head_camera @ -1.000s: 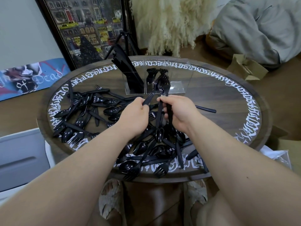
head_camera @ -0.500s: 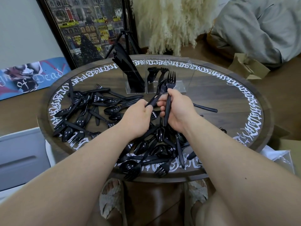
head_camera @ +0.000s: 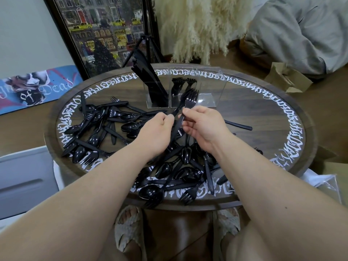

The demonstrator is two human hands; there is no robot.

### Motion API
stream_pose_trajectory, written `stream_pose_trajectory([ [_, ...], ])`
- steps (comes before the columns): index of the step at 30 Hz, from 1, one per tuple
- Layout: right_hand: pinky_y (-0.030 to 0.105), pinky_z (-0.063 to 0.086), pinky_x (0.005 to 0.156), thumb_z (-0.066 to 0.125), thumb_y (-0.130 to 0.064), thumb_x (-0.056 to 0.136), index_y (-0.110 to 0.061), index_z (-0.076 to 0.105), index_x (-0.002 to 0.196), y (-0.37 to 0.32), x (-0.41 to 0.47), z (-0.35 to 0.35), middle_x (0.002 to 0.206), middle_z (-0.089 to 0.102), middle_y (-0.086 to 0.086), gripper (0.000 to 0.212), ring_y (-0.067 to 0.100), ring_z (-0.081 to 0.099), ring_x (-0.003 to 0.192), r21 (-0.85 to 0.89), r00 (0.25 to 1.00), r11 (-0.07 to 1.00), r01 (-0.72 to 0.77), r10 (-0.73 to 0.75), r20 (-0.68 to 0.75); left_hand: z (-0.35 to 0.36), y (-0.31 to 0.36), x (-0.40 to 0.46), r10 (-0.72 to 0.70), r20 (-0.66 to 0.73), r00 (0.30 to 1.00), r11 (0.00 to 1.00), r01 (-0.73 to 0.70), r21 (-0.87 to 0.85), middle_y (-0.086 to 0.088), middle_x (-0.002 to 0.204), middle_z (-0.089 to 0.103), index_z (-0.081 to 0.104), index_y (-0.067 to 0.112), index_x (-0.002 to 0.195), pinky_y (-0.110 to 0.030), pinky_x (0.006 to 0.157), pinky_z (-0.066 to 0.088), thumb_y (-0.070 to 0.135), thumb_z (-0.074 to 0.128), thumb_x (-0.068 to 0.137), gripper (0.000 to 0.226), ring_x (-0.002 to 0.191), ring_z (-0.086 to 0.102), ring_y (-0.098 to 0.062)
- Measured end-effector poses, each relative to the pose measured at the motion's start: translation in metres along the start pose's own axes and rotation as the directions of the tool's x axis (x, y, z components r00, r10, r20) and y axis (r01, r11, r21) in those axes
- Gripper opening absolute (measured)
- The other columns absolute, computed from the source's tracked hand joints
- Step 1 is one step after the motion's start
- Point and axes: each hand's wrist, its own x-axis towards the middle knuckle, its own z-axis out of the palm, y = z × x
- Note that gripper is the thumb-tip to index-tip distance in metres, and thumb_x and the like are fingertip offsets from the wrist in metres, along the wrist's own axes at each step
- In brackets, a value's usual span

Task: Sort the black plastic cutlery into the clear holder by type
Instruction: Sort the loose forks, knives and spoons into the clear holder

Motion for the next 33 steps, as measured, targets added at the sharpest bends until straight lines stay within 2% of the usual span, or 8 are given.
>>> stream_pose_trajectory([
  [7, 0.022, 0.055, 0.057, 0.064, -0.008, 0.09, -0.007, 0.056, 0.074, 0.0, -0.002, -0.001, 0.074, 0.061, 0.008, 0.018, 0.013, 0.064, 0.06, 0.049, 1.0, 0.999, -0.014, 0.015, -0.018, 0.002, -0.004, 0.001, 0.066, 0.103, 0.992, 0.998, -0.066, -0.006, 0.003, 0.067, 0.046, 0.046, 0.017, 0.078, -0.032, 0.066, 0.035, 0.029, 0.037, 0.101, 0.028, 0.062, 0.042, -0.016],
  [11, 0.032, 0.059, 0.07, 0.077, -0.019, 0.08, -0.013, 0.051, 0.096, 0.004, 0.001, -0.004, 0.094, 0.059, 0.006, 0.031, 0.018, 0.066, 0.074, -0.188, 0.982, 0.981, 0.049, -0.081, -0.168, 0.0, -0.002, 0.0, 0.095, 0.11, 0.989, 0.991, -0.105, 0.088, 0.002, 0.07, 0.049, 0.056, 0.005, 0.095, -0.034, 0.066, 0.037, 0.025, 0.035, 0.101, 0.03, 0.069, 0.045, -0.019],
  [13, 0.037, 0.054, 0.082, 0.076, -0.029, 0.076, -0.024, 0.044, 0.119, 0.004, 0.003, -0.007, 0.113, 0.053, 0.0, 0.053, 0.017, 0.061, 0.094, -0.475, 0.943, 0.868, 0.144, -0.265, -0.199, -0.003, -0.001, 0.0, 0.103, 0.121, 0.987, 0.978, -0.123, 0.171, 0.002, 0.076, 0.056, 0.058, 0.008, 0.101, -0.034, 0.071, 0.039, 0.026, 0.034, 0.102, 0.03, 0.078, 0.051, -0.02],
  [15, 0.028, 0.044, 0.088, 0.067, -0.027, 0.084, -0.035, 0.031, 0.14, 0.003, 0.002, -0.01, 0.126, 0.042, -0.006, 0.067, 0.01, 0.051, 0.103, -0.648, 0.916, 0.725, 0.235, -0.387, -0.101, -0.004, -0.002, 0.0, 0.111, 0.141, 0.984, 0.956, -0.145, 0.254, -0.003, 0.085, 0.062, 0.057, 0.009, 0.102, -0.034, 0.074, 0.04, 0.028, 0.035, 0.102, 0.029, 0.084, 0.055, -0.024],
  [20, 0.022, 0.04, 0.092, 0.05, -0.018, 0.096, -0.025, 0.058, 0.127, 0.007, 0.006, -0.02, 0.121, 0.056, 0.0, 0.033, 0.016, 0.054, 0.102, -0.852, 0.895, 0.437, 0.288, -0.44, 0.077, -0.006, -0.011, 0.001, 0.103, 0.134, 0.986, 0.925, -0.144, 0.351, 0.006, 0.072, 0.052, 0.051, 0.018, 0.097, -0.031, 0.069, 0.034, 0.031, 0.038, 0.101, 0.019, 0.081, 0.051, -0.022],
  [24, 0.027, 0.046, 0.092, 0.053, -0.018, 0.095, -0.022, 0.067, 0.118, 0.006, 0.01, -0.024, 0.11, 0.067, -0.001, 0.027, 0.017, 0.061, 0.1, -0.838, 0.895, 0.48, 0.26, -0.445, 0.022, -0.009, -0.013, 0.002, 0.118, 0.1, 0.988, 0.927, -0.145, 0.345, 0.009, 0.073, 0.053, 0.053, 0.021, 0.097, -0.03, 0.068, 0.033, 0.032, 0.038, 0.101, 0.019, 0.077, 0.051, -0.017],
  [27, 0.038, 0.055, 0.087, 0.055, -0.013, 0.093, -0.019, 0.069, 0.115, 0.007, 0.014, -0.027, 0.09, 0.07, -0.005, 0.027, 0.015, 0.068, 0.085, -0.711, 0.924, 0.654, 0.256, -0.383, -0.019, -0.011, -0.011, 0.001, 0.146, 0.084, 0.986, 0.92, -0.166, 0.356, 0.009, 0.071, 0.053, 0.055, 0.02, 0.098, -0.03, 0.066, 0.031, 0.031, 0.036, 0.101, 0.022, 0.077, 0.05, -0.017],
  [33, 0.027, 0.056, 0.079, 0.054, -0.007, 0.094, -0.013, 0.067, 0.119, 0.003, 0.011, -0.032, 0.082, 0.067, -0.007, 0.029, 0.008, 0.062, 0.072, -0.579, 0.933, 0.772, 0.264, -0.356, -0.049, -0.011, -0.008, -0.002, 0.234, 0.069, 0.97, 0.909, -0.244, 0.339, 0.011, 0.069, 0.053, 0.055, 0.025, 0.099, -0.028, 0.067, 0.031, 0.029, 0.037, 0.101, 0.019, 0.073, 0.05, -0.013],
])
